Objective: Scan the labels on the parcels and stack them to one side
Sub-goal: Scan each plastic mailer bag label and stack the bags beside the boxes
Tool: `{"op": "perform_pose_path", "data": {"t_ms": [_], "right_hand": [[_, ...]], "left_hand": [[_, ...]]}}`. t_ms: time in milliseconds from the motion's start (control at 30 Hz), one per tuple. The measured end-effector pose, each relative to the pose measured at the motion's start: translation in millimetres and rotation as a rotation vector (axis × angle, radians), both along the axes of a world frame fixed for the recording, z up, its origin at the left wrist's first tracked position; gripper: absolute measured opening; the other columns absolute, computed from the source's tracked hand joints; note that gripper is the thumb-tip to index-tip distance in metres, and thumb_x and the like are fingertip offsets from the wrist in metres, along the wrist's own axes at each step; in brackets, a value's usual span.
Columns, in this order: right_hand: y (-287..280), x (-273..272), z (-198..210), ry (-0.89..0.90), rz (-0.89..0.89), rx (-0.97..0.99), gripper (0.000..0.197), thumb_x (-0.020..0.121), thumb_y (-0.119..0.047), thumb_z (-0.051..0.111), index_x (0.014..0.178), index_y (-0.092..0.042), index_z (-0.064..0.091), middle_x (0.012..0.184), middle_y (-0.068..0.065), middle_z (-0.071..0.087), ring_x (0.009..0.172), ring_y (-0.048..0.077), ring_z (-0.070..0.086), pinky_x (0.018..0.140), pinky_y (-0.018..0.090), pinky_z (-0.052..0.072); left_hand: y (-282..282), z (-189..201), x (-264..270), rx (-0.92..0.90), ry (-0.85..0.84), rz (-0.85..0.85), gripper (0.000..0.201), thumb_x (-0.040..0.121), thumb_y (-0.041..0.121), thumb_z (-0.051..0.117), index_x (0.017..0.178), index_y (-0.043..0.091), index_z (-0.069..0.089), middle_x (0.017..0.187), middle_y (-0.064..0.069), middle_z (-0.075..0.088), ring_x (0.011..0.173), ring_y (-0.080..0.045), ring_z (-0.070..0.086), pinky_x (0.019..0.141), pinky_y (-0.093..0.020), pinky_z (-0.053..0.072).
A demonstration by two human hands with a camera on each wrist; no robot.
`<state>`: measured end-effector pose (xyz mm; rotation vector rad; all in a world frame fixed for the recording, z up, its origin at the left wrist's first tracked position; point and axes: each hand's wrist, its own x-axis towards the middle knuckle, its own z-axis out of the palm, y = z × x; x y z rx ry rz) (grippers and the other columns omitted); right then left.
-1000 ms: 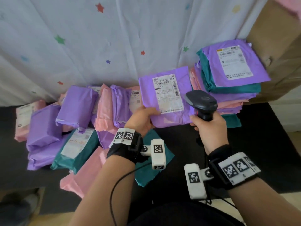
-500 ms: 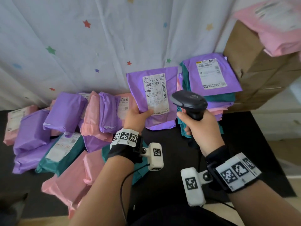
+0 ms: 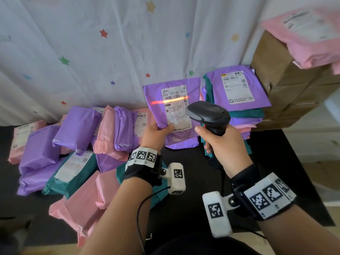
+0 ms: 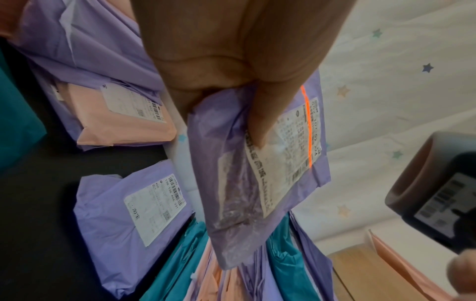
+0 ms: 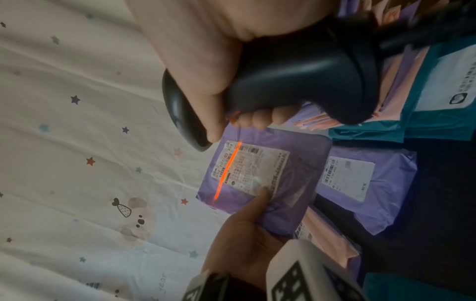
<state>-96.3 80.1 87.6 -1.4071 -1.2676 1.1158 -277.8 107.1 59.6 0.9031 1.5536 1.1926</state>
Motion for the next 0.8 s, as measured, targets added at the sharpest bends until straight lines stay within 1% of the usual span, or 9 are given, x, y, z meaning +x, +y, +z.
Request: {"op": "perform_pose_path", "data": {"t_ms": [67,200,267,333,400,467,533,667,800], "right_hand": [[0,-1,2,-0.008,-0.006,0.005,0.017,0.085,-0.029,0.075,0.084,-0.014,0.068,0.051,-0.007,0.061,0.045,0.005,0.055,0.048,0.018,0.049],[1,-2,5,-0.002,-0.009,0.004,0.021,0.085,-0.029,0.076,0.084,-0.009,0.068,0.049,-0.005,0.058,0.045,0.006,0.054,0.048,0.019,0.049],[1,-1,6,-0.001,-0.013,0.005,0.022,0.085,-0.029,0.076,0.086,-0.009,0.068,0.049,-0.005,0.058,0.046,0.006,0.054,0.049,0.019,0.05],[0,0,7,0.008,-0.025,0.009,0.021,0.084,-0.029,0.076,0.088,-0.009,0.068,0.05,-0.006,0.058,0.047,0.006,0.055,0.05,0.021,0.051],[1,3,8,0.031,-0.04,0.012,0.02,0.085,-0.028,0.076,0.09,-0.01,0.068,0.052,-0.006,0.059,0.048,0.006,0.056,0.051,0.021,0.051],[1,10,9,0.045,-0.065,0.013,0.019,0.084,-0.028,0.076,0.089,-0.011,0.069,0.054,-0.006,0.061,0.049,0.006,0.057,0.051,0.02,0.05],[2,19,8,0.032,-0.109,0.02,0.02,0.084,-0.032,0.076,0.088,-0.013,0.069,0.055,-0.006,0.063,0.051,0.006,0.059,0.053,0.02,0.051],[4,47,7,0.061,-0.218,0.039,0.015,0.084,-0.029,0.077,0.084,-0.017,0.068,0.055,-0.006,0.063,0.05,0.003,0.058,0.052,0.018,0.05],[9,78,4,0.072,-0.332,0.046,0.017,0.082,-0.027,0.079,0.089,-0.016,0.07,0.057,-0.01,0.065,0.051,0.001,0.058,0.051,0.015,0.048]], "left_hand": [[0,-1,-2,0.002,0.008,-0.003,0.031,0.085,0.002,0.065,0.116,0.0,0.062,0.103,-0.011,0.07,0.085,-0.022,0.067,0.065,-0.022,0.055],[2,-3,-7,-0.015,0.048,-0.001,0.025,0.084,0.008,0.068,0.11,0.005,0.065,0.097,-0.009,0.072,0.081,-0.019,0.068,0.069,-0.029,0.054],[4,-4,-8,-0.024,0.065,-0.005,0.023,0.084,0.011,0.07,0.107,0.009,0.065,0.088,0.0,0.072,0.072,-0.011,0.067,0.058,-0.021,0.051],[7,-4,-9,-0.017,0.057,0.0,0.022,0.084,0.01,0.069,0.106,0.009,0.066,0.082,0.007,0.071,0.067,-0.005,0.066,0.053,-0.015,0.051],[10,2,-7,0.001,0.012,0.005,0.019,0.084,0.006,0.068,0.103,0.008,0.067,0.086,0.002,0.072,0.071,-0.006,0.07,0.06,-0.016,0.054],[17,12,0,0.014,-0.053,0.007,0.017,0.085,0.003,0.066,0.102,0.005,0.067,0.097,-0.009,0.073,0.087,-0.019,0.072,0.08,-0.032,0.058],[27,24,12,0.023,-0.143,0.015,0.022,0.085,0.001,0.065,0.107,-0.001,0.065,0.107,-0.02,0.069,0.101,-0.036,0.066,0.092,-0.049,0.052],[58,45,52,0.065,-0.307,-0.025,0.023,0.085,-0.009,0.06,0.108,-0.004,0.062,0.113,-0.023,0.066,0.101,-0.036,0.066,0.094,-0.048,0.051],[92,61,100,0.062,-0.241,-0.062,0.024,0.082,-0.011,0.062,0.107,-0.007,0.06,0.112,-0.028,0.064,0.099,-0.039,0.065,0.091,-0.051,0.052]]}}
